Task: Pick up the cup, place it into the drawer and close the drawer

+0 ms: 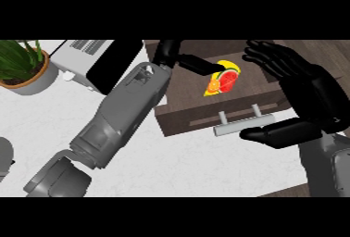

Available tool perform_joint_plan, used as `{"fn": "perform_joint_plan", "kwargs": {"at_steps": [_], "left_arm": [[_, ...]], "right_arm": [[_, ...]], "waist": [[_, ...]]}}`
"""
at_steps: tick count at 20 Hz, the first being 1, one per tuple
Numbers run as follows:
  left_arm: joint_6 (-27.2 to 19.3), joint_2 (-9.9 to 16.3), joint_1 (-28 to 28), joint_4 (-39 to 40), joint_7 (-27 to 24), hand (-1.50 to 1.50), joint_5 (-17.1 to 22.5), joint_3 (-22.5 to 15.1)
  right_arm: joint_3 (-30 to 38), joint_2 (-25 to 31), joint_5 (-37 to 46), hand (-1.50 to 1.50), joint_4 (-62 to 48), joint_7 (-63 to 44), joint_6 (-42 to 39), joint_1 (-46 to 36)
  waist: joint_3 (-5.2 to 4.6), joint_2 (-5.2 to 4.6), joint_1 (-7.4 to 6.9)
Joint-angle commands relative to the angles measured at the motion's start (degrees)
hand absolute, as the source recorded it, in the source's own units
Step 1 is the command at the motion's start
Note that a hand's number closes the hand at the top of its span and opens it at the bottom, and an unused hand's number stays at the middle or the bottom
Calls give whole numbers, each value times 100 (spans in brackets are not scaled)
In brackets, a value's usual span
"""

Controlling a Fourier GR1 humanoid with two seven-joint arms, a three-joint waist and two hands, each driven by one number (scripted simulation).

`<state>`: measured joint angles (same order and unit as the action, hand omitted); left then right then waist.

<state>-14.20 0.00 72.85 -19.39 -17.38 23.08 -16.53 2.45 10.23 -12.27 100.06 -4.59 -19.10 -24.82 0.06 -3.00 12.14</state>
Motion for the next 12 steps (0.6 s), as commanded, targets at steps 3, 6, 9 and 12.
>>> {"fn": "perform_joint_plan", "kwargs": {"at_steps": [3,6,9,12], "left_arm": [[169,0,-82,-417,-684,-150,732,201],[-17,0,-125,-412,-989,-150,940,250],[-287,0,-51,-402,-995,-150,1120,221],[-412,0,-23,-352,-1084,-150,1242,184]], "right_arm": [[-581,14,-682,150,-86,-120,-1000,-31],[-874,490,-608,150,-8,-569,-1482,37],[-1178,993,-189,150,68,-752,-1935,194],[-1369,1142,577,-150,117,-730,-1817,631]], "waist": [[-5,21,-79],[-12,95,-225],[-7,159,-356],[-1,196,-544]]}}
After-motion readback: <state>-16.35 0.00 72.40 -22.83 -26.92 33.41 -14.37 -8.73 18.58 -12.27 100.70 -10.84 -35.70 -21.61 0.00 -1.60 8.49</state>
